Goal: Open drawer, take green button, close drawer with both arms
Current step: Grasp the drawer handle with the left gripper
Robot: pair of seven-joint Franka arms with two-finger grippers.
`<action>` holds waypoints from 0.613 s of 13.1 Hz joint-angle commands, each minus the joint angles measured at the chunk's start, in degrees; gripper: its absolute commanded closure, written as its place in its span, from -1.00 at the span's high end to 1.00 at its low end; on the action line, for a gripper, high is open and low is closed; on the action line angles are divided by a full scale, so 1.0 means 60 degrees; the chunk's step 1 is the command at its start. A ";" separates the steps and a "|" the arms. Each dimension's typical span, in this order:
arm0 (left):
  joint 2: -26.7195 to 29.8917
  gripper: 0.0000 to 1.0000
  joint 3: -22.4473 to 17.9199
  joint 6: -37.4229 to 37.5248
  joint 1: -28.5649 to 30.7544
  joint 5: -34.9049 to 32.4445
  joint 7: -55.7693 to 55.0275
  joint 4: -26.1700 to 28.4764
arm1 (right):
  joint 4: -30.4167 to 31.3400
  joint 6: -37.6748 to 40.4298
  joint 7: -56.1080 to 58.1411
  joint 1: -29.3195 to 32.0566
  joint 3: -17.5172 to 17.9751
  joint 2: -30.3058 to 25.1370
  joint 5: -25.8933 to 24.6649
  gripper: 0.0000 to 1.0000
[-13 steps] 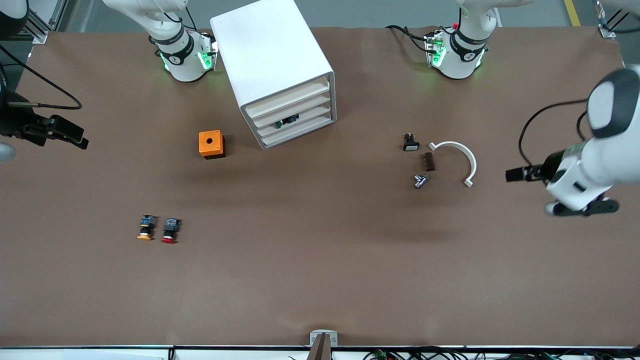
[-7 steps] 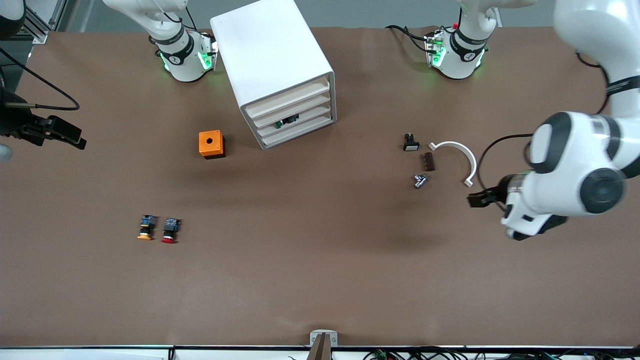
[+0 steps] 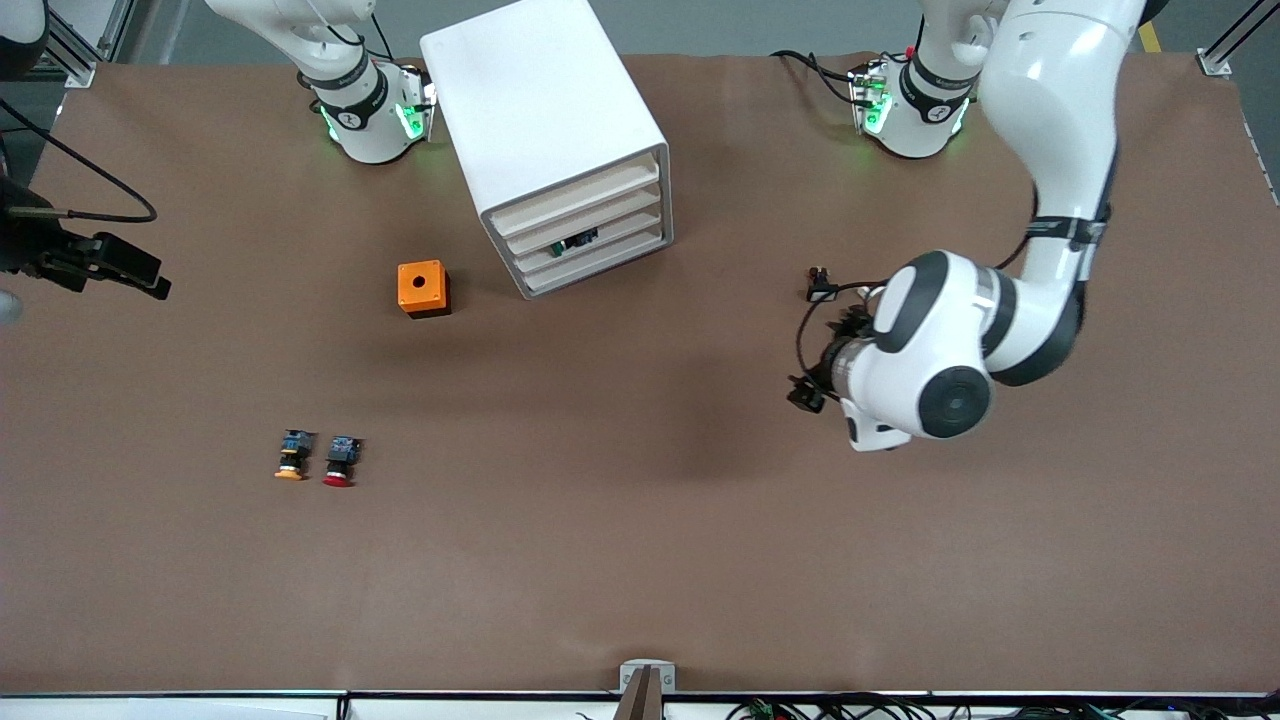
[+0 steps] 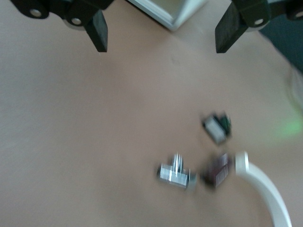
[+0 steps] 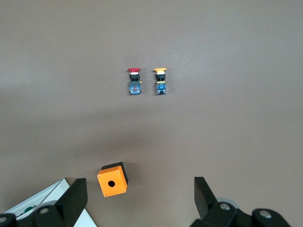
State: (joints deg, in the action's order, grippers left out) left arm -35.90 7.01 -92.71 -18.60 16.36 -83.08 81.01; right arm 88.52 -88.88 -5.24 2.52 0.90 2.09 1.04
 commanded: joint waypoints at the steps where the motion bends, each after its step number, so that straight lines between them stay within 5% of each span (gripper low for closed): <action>1: -0.0417 1.00 -0.0069 0.0085 -0.0357 0.1092 -0.2621 -0.0157 | 0.0042 0.0047 -0.0123 0.0107 0.0070 -0.0041 0.0003 1.00; 5: -0.1164 0.99 -0.0054 0.0203 -0.0825 0.2808 -0.5324 0.0004 | 0.0042 0.0164 -0.0123 0.0107 0.0070 -0.0041 0.0003 1.00; 8: -0.1925 0.97 -0.0054 0.0203 -0.0841 0.5090 -0.7066 0.0033 | 0.0042 0.0165 -0.0138 0.0078 0.0070 -0.0056 0.0003 1.00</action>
State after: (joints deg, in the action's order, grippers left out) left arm -44.98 7.04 -92.21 -23.53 40.68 -119.77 81.68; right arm 88.62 -88.33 -5.24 2.53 0.89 2.10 1.04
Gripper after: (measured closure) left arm 0.009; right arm 0.000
